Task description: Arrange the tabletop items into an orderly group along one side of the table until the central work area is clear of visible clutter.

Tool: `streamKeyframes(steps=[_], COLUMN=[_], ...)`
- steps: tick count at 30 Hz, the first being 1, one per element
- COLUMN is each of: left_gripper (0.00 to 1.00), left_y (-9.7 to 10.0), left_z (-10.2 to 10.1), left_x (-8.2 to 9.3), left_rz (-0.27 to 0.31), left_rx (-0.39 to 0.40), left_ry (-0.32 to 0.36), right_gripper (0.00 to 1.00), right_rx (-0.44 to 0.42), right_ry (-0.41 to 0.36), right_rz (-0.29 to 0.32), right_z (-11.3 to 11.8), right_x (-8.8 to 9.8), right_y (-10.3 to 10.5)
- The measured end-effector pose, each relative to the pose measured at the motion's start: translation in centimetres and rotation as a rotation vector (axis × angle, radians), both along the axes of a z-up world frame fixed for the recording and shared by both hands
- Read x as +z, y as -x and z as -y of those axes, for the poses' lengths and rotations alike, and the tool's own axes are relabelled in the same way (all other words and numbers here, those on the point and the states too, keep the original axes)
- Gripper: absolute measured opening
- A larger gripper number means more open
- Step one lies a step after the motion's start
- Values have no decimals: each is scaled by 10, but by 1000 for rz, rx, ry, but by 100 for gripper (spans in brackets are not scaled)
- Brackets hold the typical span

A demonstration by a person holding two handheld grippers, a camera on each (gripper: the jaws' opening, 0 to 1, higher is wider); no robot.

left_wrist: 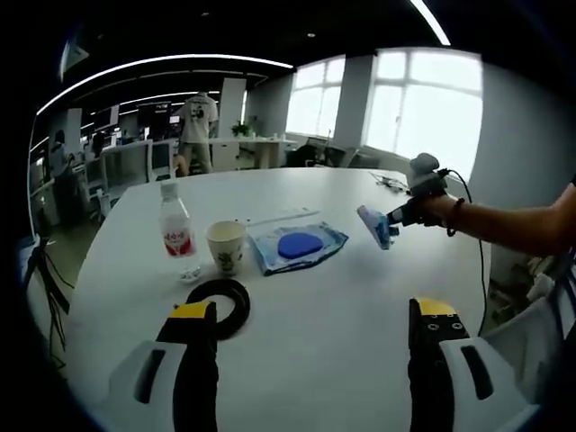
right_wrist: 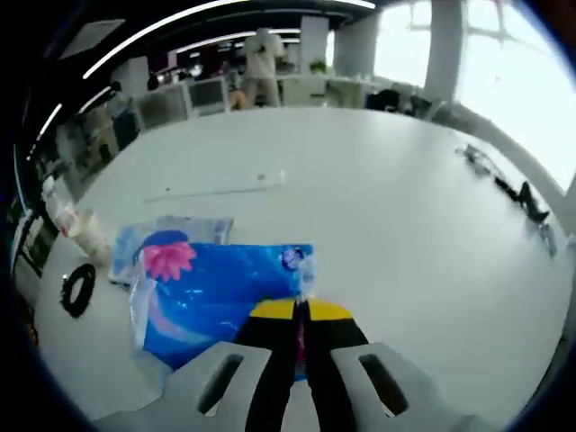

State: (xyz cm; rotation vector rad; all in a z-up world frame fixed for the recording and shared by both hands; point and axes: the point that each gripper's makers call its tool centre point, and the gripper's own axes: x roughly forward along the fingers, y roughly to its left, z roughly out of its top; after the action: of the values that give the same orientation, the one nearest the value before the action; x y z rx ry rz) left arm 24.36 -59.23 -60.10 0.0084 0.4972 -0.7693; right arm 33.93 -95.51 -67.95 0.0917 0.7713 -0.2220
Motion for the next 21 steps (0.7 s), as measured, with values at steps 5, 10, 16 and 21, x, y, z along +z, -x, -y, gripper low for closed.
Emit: streamKeyframes(steps=[5,10,16,21], left_gripper=[87,88,88,88], left_y=[-3,-4,-3,-3], left_z=[-2,-1,0,0], left_x=[-2,-2,-3,-6], left_rz=[12,10,10,9], left_rx=[-7,-11,-16,-22], left_ry=[-29,-27,-37,-49], right_gripper=[0,0,0,0], right_rx=[-15,-32,-58,-109], right_ry=[16,27,37,68], right_rz=[-10,-13,-21,-38], right_z=[11,25,35,51], right_x=[0,0,-3,-9], right_y=[-12,-25,-36,-44])
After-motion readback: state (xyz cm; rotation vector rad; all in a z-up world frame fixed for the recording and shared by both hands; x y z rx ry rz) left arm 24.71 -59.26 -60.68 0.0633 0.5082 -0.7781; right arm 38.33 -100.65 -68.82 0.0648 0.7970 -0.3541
